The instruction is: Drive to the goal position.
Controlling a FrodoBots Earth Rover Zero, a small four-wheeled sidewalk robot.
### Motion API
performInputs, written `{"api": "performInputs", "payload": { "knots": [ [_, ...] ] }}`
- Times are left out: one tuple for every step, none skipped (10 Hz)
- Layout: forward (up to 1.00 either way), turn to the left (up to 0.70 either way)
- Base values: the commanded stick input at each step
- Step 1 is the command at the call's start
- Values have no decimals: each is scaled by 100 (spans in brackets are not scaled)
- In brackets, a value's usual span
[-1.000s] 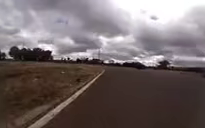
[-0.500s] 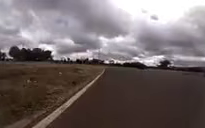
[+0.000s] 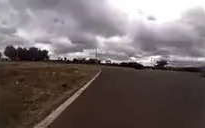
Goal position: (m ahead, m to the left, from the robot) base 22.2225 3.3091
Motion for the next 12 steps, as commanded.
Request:
{"api": "performInputs", "payload": {
  "knots": [
    [85, -30],
    [85, -30],
    [85, -30],
    [85, -30],
    [85, -24],
    [85, -7],
    [85, 4],
    [85, 4],
    [85, 4],
    [85, 4],
    [85, 4],
    [85, 4]
  ]
}}
